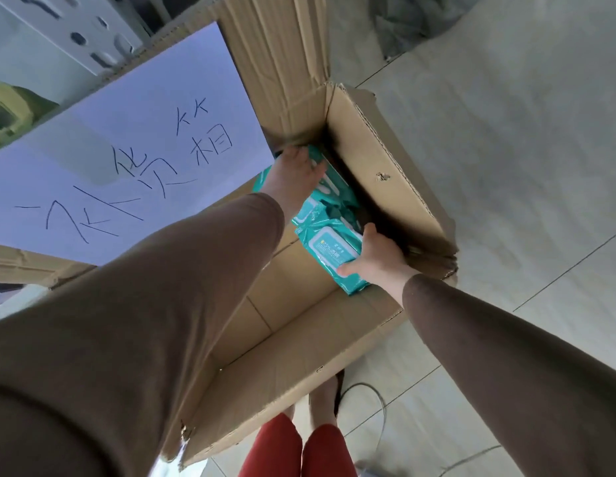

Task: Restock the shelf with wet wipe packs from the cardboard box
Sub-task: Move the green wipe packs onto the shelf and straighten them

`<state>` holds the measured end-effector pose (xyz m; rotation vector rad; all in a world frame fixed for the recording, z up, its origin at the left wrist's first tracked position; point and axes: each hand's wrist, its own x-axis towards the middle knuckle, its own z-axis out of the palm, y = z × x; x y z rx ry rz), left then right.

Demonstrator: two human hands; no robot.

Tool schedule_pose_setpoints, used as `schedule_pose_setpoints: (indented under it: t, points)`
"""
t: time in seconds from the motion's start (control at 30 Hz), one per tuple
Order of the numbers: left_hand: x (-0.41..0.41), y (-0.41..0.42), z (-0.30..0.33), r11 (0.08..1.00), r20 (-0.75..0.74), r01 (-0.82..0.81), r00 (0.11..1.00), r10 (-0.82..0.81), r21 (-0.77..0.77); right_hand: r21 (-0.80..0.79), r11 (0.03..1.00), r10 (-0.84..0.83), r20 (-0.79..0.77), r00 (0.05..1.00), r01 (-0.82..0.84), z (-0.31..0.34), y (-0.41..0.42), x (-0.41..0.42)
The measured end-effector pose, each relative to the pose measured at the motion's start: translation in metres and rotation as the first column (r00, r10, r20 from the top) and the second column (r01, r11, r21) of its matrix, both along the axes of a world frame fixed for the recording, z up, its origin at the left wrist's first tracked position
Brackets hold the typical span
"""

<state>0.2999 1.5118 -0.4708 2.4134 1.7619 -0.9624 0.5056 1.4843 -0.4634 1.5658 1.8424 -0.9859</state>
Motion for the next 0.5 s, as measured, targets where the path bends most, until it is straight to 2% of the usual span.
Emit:
schedule_pose_setpoints:
  t: [0.07, 0.17, 0.27, 0.33, 0.4, 0.5]
  points:
    - [-0.008, -0.014, 0.001, 0.989, -0.013, -0.122, 0.992, 0.122, -0.086, 0.022, 0.995, 0.095, 0.006, 0.996, -0.095, 0.003, 0.0, -0.003]
    - [-0.02, -0.05, 0.006, 0.963, 0.044, -0.241, 0.968, 0.248, -0.124, 0.078, 0.969, 0.232, 0.026, 0.972, -0.234, 0.019, -0.004, -0.01]
    - [-0.021, -0.095, 0.024, 0.89, 0.132, -0.4, 0.891, 0.434, -0.219, 0.162, 0.925, 0.344, 0.03, 0.938, -0.345, 0.047, -0.007, -0.015]
    - [-0.023, -0.123, 0.043, 0.801, 0.168, -0.527, 0.795, 0.583, -0.284, 0.183, 0.897, 0.405, 0.023, 0.914, -0.402, 0.075, -0.006, -0.018]
    - [-0.028, -0.148, 0.072, 0.693, 0.237, -0.63, 0.656, 0.717, -0.351, 0.157, 0.896, 0.422, -0.01, 0.907, -0.415, 0.107, -0.005, -0.021]
    - [-0.037, -0.184, 0.13, 0.586, 0.331, -0.707, 0.486, 0.809, -0.396, 0.058, 0.933, 0.361, -0.106, 0.927, -0.356, 0.164, -0.005, -0.028]
